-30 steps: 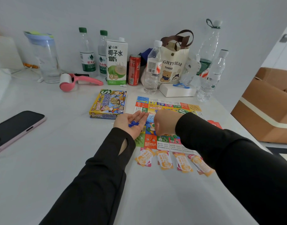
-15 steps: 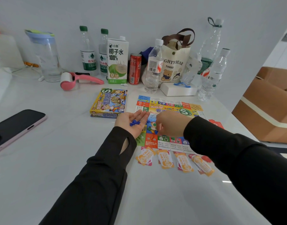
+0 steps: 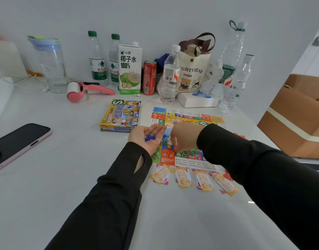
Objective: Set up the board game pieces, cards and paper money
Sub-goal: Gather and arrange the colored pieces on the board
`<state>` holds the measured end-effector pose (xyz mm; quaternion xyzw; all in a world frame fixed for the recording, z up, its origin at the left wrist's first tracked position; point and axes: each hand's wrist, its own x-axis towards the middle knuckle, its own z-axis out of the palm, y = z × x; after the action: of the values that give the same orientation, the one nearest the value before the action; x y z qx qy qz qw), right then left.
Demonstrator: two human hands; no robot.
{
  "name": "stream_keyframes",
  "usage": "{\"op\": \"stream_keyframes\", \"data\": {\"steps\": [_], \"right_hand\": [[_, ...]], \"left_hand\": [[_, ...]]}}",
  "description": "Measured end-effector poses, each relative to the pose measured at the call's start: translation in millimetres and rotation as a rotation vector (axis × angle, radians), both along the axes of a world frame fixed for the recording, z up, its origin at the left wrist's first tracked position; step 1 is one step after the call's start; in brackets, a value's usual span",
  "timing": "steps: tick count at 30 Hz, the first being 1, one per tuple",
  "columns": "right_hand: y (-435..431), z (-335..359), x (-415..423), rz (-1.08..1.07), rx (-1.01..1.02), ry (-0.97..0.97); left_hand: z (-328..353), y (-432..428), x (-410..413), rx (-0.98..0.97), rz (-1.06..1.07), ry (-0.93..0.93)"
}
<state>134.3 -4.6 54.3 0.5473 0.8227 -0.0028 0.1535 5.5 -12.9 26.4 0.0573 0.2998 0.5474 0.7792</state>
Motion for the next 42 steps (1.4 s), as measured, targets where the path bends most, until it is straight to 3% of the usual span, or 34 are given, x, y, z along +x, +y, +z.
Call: {"op": "stream_keyframes", "data": {"steps": [7, 9, 12, 15, 17, 20, 22, 24, 27, 42], "right_hand": [[-3, -1, 2, 0.004, 0.117, -0.028], [0, 6, 6, -0.043, 0.202, 0.086], [-2, 20, 4, -0.07, 0.432, 0.493], [-8, 29, -9, -0.01, 0.405, 0.646], [-10, 28, -14, 0.009, 0.313, 0.627], [-3, 30, 1, -0.124, 0.398, 0.628], [9, 28, 22, -0.314, 0.357, 0.476], [16, 20, 38, -0.455, 0.154, 0.245], [21, 3, 48, -0.451, -0.04, 0.069], [29, -1, 50, -0.451, -0.071, 0.119]], "left_hand": [[-1, 1, -1, -0.009, 0.003, -0.013], [-1, 2, -2, -0.008, -0.008, -0.019], [2, 3, -3, -0.014, -0.013, -0.028], [11, -3, 4, -0.018, -0.027, -0.017], [13, -7, 7, -0.034, -0.027, -0.028], [12, -5, 4, -0.036, -0.062, -0.071], [8, -2, 1, -0.037, -0.064, -0.089], [6, -1, 1, -0.032, -0.06, -0.106], [3, -1, 2, -0.035, -0.048, -0.098], [1, -9, 3, -0.066, 0.006, -0.033]]}}
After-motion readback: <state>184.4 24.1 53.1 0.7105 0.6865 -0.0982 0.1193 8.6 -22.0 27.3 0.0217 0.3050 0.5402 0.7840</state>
